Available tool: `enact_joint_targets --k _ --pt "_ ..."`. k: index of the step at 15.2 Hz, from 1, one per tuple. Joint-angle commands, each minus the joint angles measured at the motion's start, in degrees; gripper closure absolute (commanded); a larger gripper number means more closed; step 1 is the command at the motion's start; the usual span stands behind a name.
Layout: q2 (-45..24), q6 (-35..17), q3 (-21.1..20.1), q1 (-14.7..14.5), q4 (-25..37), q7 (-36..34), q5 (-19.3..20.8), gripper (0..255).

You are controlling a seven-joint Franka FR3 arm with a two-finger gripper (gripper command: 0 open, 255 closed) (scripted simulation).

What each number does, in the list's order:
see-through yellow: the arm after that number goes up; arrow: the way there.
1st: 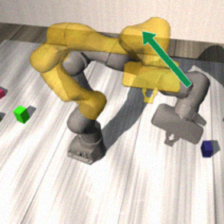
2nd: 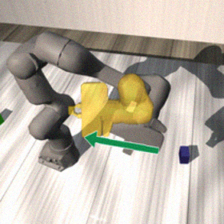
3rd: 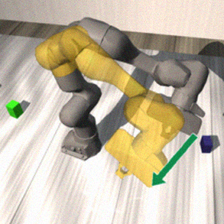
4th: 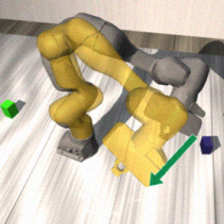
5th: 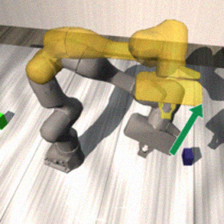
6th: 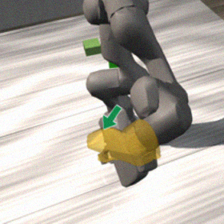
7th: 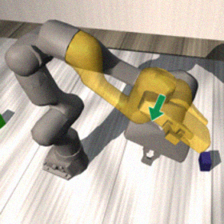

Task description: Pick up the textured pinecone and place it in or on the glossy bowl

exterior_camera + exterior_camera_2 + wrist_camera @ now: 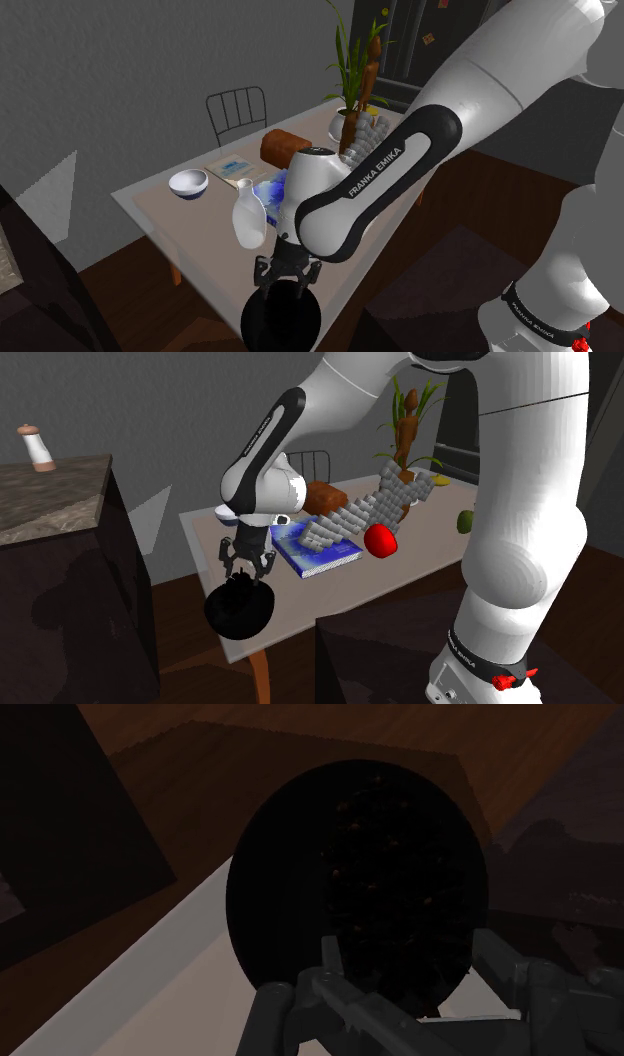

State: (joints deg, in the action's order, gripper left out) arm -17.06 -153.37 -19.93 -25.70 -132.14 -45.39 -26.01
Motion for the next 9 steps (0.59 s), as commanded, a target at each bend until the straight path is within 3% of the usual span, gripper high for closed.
enact_joint_targets --k 1,2,3,9 --pt "0.00 -0.02 0.00 0.00 0.02 0.01 0.00 255" --pt "0.00 -0.02 0.00 0.00 0.02 0.01 0.00 255" --pt "0.00 -0.02 0.00 0.00 0.01 0.01 -0.01 0" --pt "1.95 1.70 0.07 0.47 -0.30 -0.02 -0.03 0"
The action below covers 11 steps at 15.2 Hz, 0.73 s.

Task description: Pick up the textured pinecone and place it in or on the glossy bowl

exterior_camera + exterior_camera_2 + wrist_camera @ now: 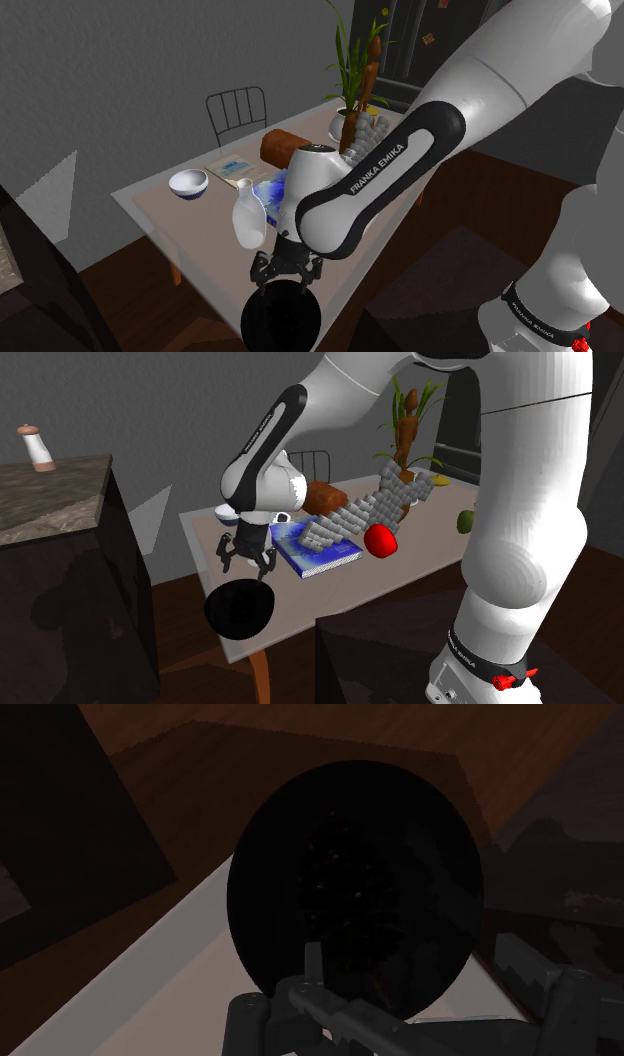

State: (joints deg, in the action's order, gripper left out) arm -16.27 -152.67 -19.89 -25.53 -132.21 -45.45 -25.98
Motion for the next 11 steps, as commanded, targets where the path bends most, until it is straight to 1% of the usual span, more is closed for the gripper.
enact_joint_targets --k 1,3,11 --pt "3.07 2.76 0.12 0.76 -0.48 0.02 -0.07 0" --pt "6.36 6.00 0.38 1.53 -0.71 -0.03 -0.05 0" --pt "6.37 6.01 0.41 1.50 -0.71 -0.02 -0.05 0"
